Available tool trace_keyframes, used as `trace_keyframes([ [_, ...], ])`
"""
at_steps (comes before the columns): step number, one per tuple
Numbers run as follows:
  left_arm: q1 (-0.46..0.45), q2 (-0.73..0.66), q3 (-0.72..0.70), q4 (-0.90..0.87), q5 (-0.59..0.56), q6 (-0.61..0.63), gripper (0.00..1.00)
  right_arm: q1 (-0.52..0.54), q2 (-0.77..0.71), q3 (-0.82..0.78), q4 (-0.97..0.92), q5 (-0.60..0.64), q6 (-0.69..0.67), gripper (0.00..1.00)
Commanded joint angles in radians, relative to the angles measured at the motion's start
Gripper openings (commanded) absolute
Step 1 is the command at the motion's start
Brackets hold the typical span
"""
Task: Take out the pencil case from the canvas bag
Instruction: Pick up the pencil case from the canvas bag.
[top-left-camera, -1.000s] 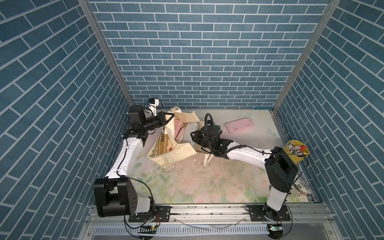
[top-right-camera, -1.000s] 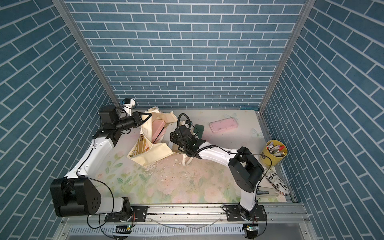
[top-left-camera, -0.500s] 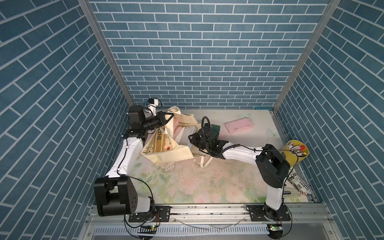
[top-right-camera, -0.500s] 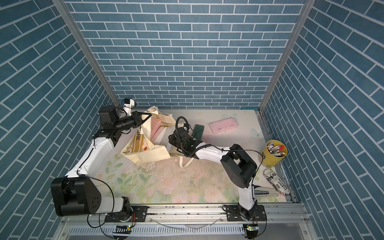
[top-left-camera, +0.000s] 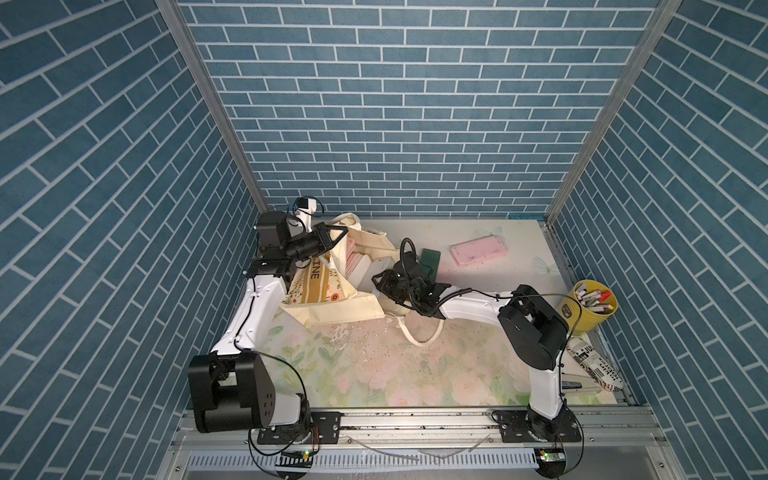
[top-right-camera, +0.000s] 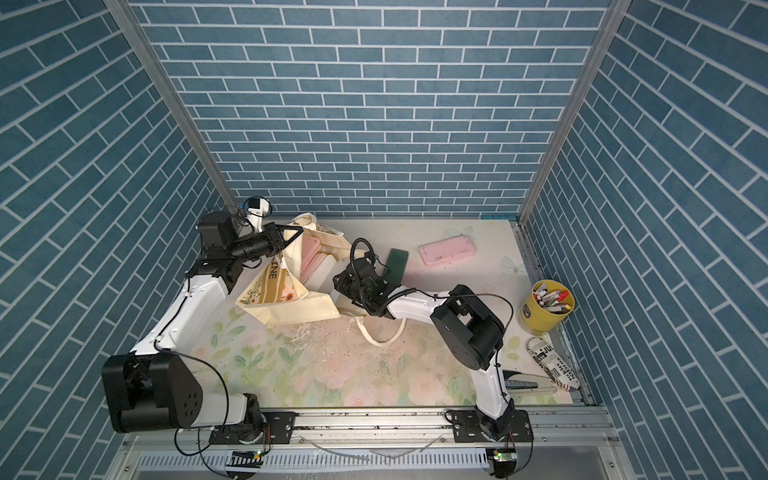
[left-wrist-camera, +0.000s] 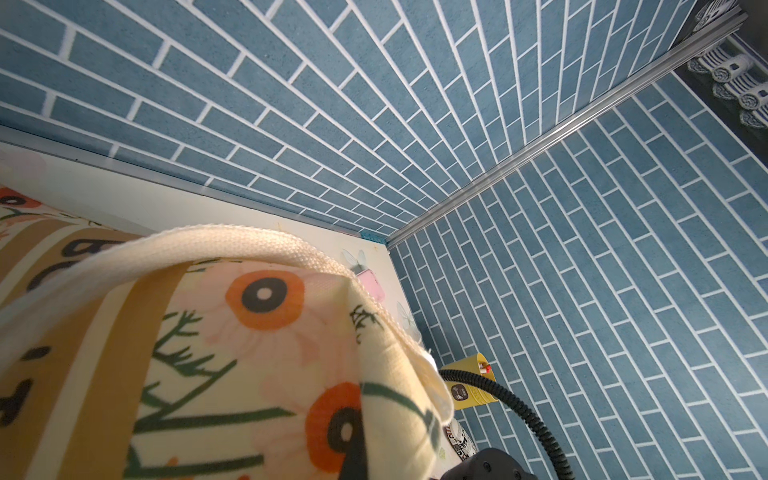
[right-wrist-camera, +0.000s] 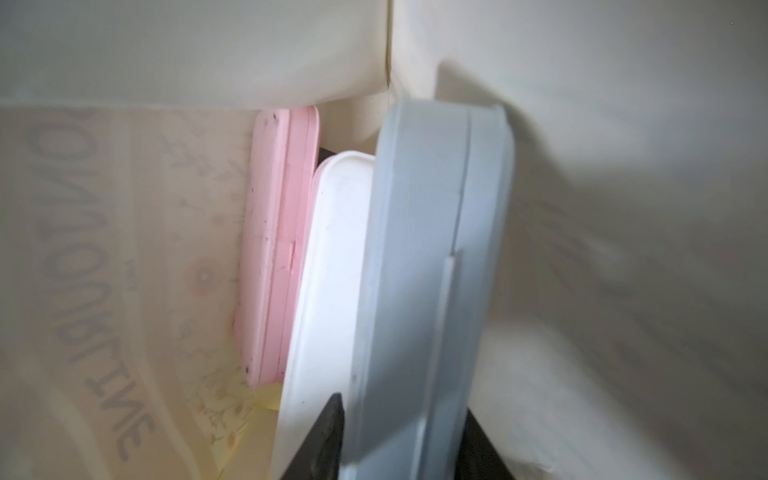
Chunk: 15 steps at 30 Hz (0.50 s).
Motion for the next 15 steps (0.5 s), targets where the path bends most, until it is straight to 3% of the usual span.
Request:
trace_keyframes([
  [1,-0.005,-0.012,0.015,0.119,0.06,-0.007,0.0,0.004,0.012,0.041,0.012,-0.03,0.025,0.4],
  [15,-0.005,-0.01,0.015,0.111,0.05,0.0,0.0,-0.005,-0.051,0.008,-0.005,0.004,-0.006,0.21],
])
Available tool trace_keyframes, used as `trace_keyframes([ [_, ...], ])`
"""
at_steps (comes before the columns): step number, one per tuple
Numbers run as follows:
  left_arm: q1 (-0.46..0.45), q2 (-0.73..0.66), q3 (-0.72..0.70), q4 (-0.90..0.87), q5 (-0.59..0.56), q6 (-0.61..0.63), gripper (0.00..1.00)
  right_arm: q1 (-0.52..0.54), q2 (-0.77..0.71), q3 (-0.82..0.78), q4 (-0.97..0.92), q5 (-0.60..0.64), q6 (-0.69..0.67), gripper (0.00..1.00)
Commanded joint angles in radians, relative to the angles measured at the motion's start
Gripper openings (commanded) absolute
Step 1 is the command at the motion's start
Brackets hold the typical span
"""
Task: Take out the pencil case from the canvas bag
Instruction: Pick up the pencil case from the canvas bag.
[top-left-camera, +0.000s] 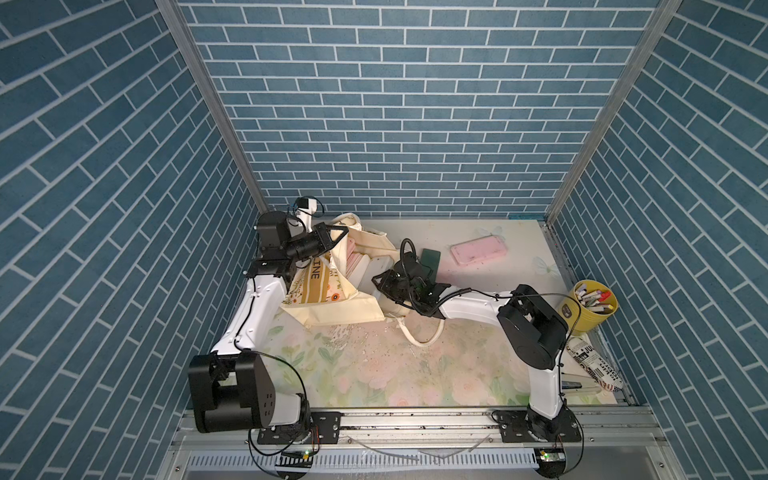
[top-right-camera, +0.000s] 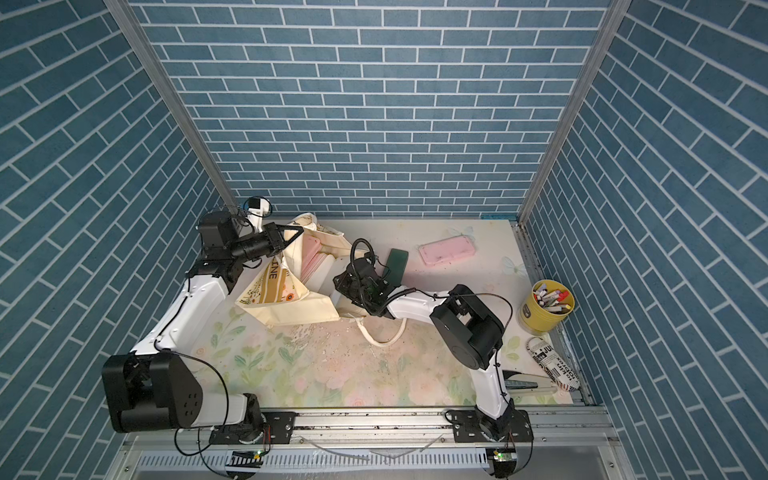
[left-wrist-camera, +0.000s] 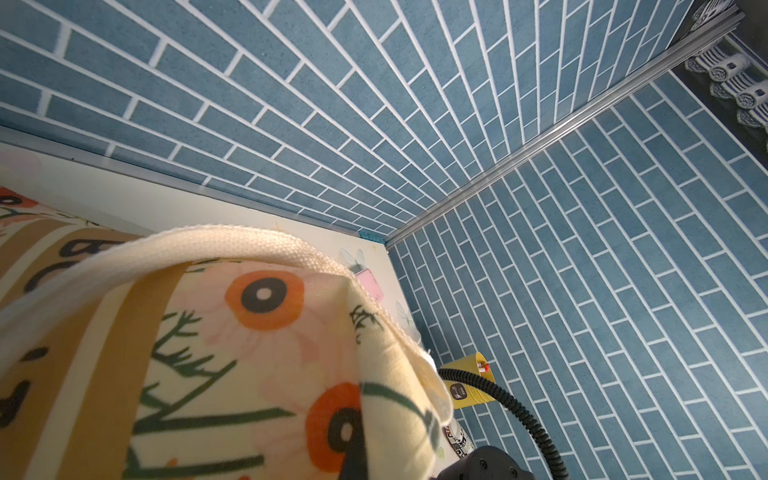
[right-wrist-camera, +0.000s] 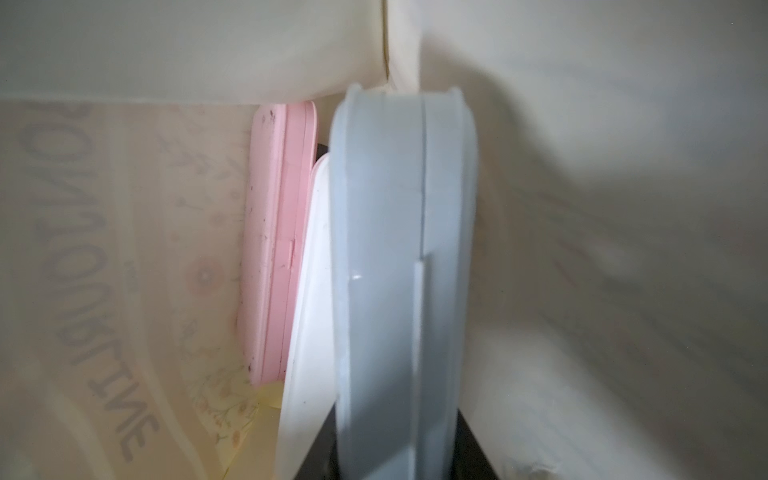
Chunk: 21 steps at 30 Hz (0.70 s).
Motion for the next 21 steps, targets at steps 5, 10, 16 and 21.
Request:
trace_keyframes([
  [5,-0.005,-0.012,0.017,0.102,0.042,0.005,0.0,-0.004,-0.088,-0.005,-0.018,0.023,-0.045,0.18],
  [10,-0.001,-0.015,0.017,0.096,0.033,0.007,0.0,-0.002,-0.141,-0.014,-0.04,0.038,-0.108,0.14],
  [16,0.005,-0.024,0.023,0.065,0.019,0.03,0.0,-0.002,-0.234,-0.049,-0.039,0.038,-0.281,0.09],
  [21,0.005,-0.032,0.026,0.052,0.011,0.042,0.0,-0.004,-0.298,-0.098,0.006,-0.008,-0.421,0.01],
])
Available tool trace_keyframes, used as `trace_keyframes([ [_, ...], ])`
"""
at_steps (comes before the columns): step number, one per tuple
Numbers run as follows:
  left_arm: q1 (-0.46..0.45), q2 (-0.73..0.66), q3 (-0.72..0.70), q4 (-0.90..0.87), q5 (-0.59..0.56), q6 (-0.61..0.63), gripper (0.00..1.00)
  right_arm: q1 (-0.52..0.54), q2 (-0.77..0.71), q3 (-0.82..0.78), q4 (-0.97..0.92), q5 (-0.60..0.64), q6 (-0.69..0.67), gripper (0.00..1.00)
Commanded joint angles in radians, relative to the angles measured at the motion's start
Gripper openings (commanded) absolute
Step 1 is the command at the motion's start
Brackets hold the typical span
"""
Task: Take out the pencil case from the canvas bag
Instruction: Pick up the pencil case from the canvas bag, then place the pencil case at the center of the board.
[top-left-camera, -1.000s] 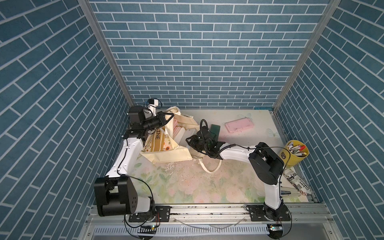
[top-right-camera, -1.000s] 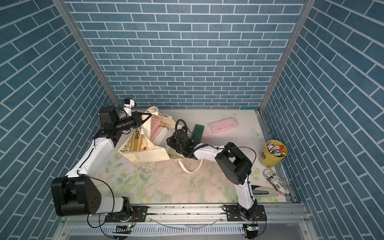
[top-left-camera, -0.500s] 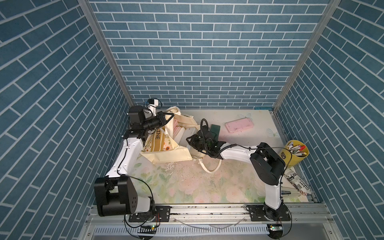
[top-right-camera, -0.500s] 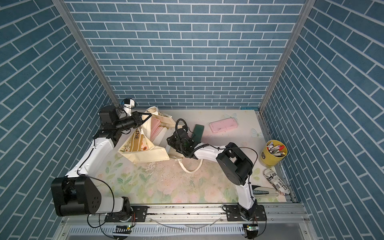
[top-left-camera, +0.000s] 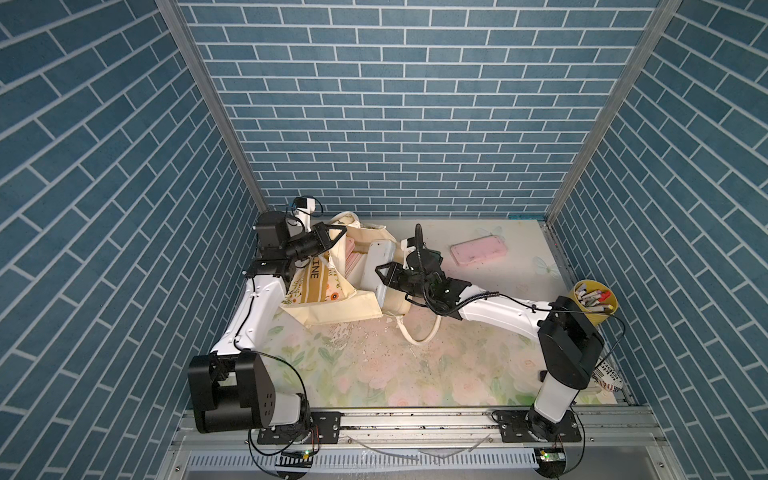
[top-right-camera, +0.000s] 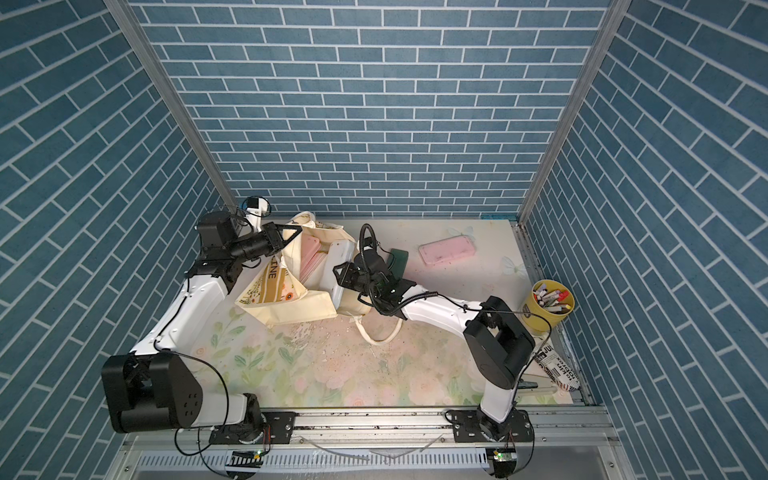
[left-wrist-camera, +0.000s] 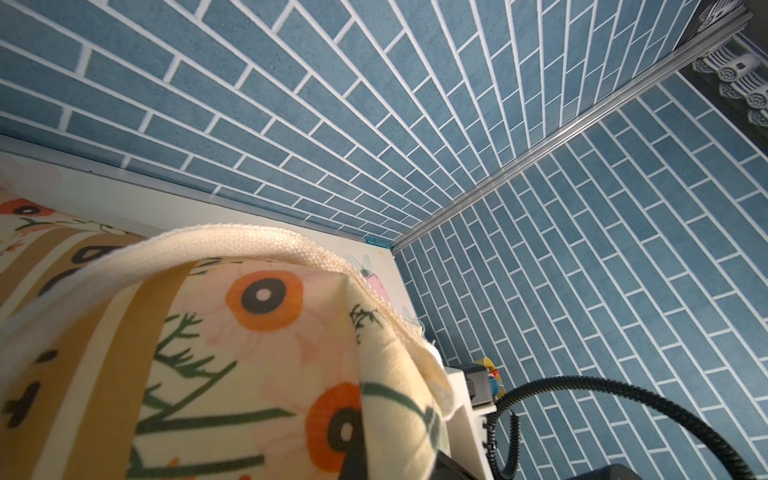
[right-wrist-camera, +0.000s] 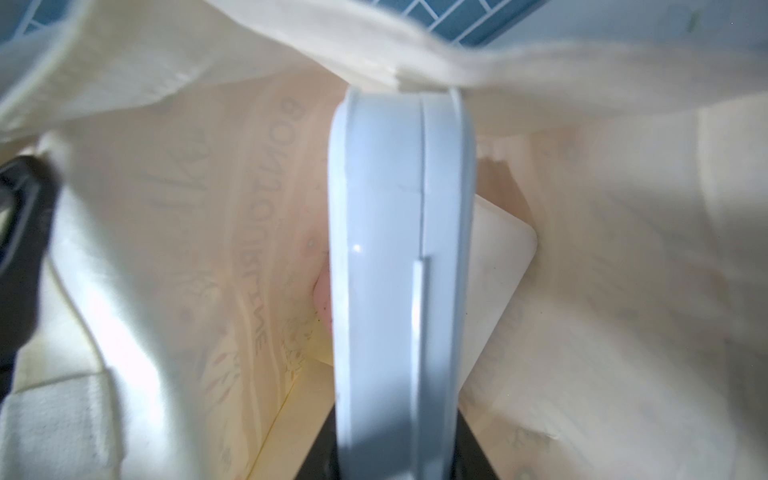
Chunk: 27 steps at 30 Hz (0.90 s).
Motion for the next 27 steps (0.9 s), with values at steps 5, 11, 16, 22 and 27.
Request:
trace_keyframes([
  [5,0.001,-0.036,0.026,0.05,0.028,0.022,0.0,-0.009,-0.1,-0.085,0.129,-0.135,-0.248,0.0],
  [11,0.001,-0.039,0.026,0.046,0.027,0.025,0.0,-0.029,-0.165,-0.172,0.263,-0.239,-0.333,0.0],
  [16,0.002,-0.042,0.026,0.046,0.025,0.027,0.0,-0.051,-0.235,-0.246,0.356,-0.251,-0.389,0.0],
  [22,0.002,-0.04,0.026,0.042,0.023,0.03,0.0,-0.082,-0.32,-0.326,0.436,-0.24,-0.451,0.0],
  [27,0.002,-0.034,0.028,0.036,0.022,0.033,0.0,-0.112,-0.39,-0.382,0.465,-0.195,-0.489,0.0],
])
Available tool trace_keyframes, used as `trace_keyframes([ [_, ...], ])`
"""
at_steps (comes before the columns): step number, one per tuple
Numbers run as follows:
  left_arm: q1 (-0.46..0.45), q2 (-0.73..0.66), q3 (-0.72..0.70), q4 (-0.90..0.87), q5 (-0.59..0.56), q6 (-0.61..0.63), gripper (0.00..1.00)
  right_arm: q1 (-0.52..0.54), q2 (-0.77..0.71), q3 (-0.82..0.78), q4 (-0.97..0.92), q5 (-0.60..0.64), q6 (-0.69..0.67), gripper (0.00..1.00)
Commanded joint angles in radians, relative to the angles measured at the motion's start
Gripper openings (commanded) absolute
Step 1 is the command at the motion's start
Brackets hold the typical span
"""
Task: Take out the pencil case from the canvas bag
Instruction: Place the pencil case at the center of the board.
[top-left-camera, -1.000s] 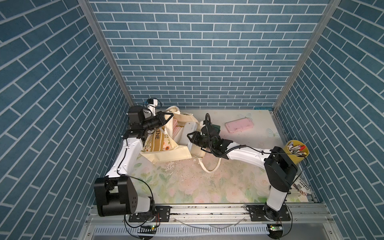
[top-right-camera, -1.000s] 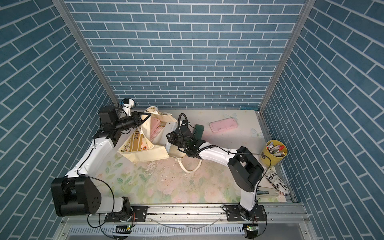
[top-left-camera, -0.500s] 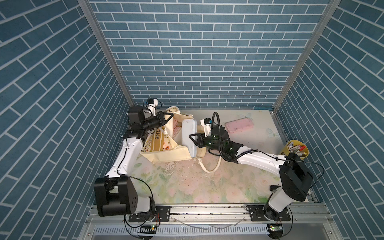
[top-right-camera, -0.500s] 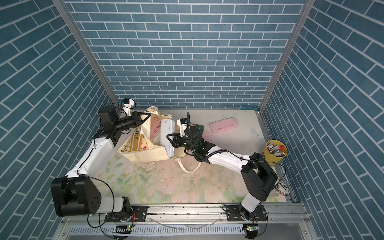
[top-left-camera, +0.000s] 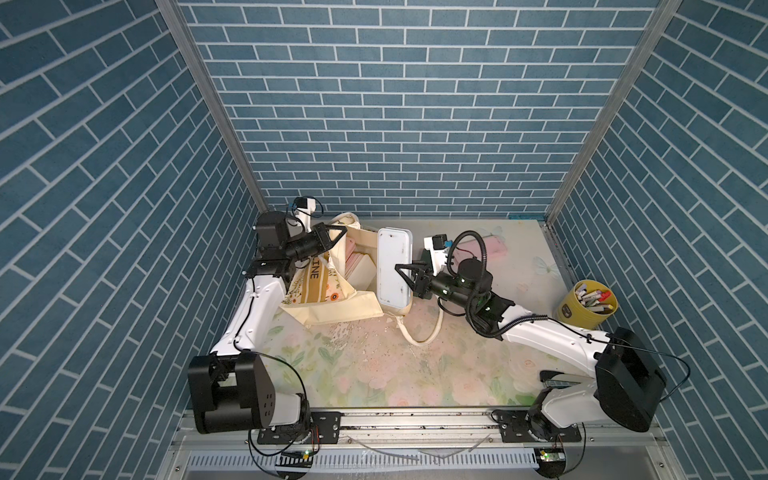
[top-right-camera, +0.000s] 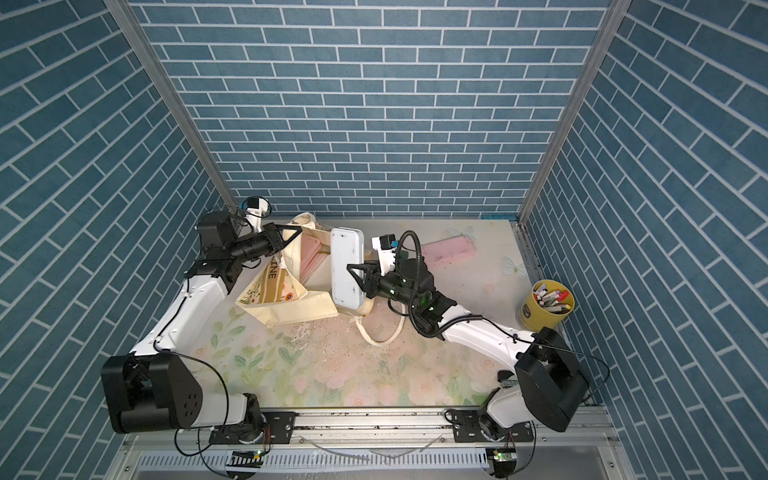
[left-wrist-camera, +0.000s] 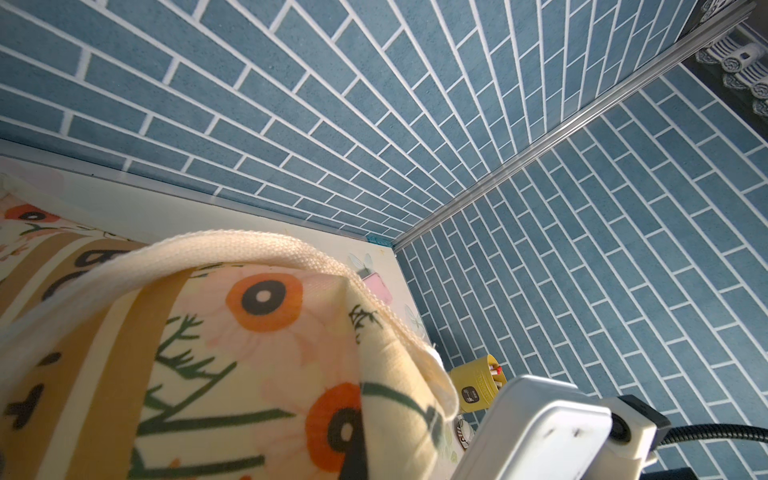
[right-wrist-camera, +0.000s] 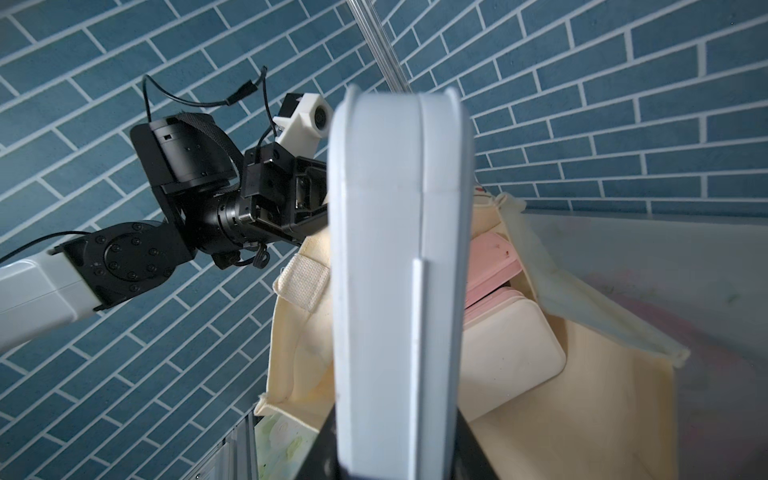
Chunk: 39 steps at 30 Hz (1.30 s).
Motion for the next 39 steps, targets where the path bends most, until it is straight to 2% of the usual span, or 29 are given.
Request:
trace_keyframes([
  [1,0.002,-0.031,0.029,0.045,0.022,0.014,0.0,-0.023,-0.061,-0.042,0.09,0.04,-0.074,0.0],
  [13,0.004,-0.02,0.034,0.019,0.015,0.035,0.0,-0.1,-0.085,-0.083,0.108,0.103,-0.038,0.0],
  [19,0.004,-0.018,0.036,0.013,0.014,0.037,0.0,-0.139,-0.104,-0.069,0.033,0.165,-0.017,0.0],
  [26,0.004,-0.018,0.036,0.011,0.012,0.035,0.0,-0.205,-0.152,-0.069,-0.118,0.334,0.017,0.0],
  [32,0.004,-0.016,0.036,0.012,0.012,0.035,0.0,-0.311,-0.138,-0.084,-0.279,0.423,0.175,0.0],
  [39,0.004,-0.017,0.036,0.013,0.012,0.032,0.0,-0.43,-0.065,-0.084,-0.443,0.367,0.346,0.0],
])
